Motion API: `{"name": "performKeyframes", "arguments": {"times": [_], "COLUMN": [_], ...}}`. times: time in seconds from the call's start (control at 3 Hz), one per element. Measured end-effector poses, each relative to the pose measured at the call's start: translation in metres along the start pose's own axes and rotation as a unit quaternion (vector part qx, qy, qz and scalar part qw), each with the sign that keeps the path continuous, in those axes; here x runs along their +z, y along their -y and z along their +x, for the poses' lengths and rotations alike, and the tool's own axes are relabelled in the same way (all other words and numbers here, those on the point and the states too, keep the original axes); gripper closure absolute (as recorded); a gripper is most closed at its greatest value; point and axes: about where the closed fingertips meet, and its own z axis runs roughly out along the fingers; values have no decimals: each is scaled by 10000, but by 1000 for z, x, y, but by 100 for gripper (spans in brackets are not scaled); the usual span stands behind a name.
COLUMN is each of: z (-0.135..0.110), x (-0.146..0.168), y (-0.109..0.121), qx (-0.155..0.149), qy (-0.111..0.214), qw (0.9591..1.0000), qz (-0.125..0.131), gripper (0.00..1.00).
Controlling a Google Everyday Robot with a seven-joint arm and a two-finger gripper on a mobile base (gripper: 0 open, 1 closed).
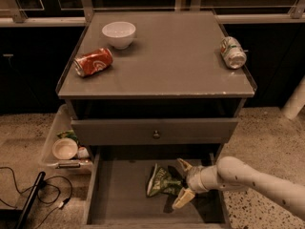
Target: Place green jalapeno chip bag into middle drawer
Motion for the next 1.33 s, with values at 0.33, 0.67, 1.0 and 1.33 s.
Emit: {"name": "performKeyframes", "arguments": {"times": [0.33, 0.67, 1.0, 1.33], "z": [-2, -15, -41, -67], "x": [-5, -44, -104, -163], "y": [0, -10, -28, -40], "qx": [12, -162, -554, -933], "qy": [-8, -172, -374, -515], "qw": [10000, 9993, 9962, 9895], "qz": [24, 281, 558, 972], "gripper": [0, 0, 0, 0]}}
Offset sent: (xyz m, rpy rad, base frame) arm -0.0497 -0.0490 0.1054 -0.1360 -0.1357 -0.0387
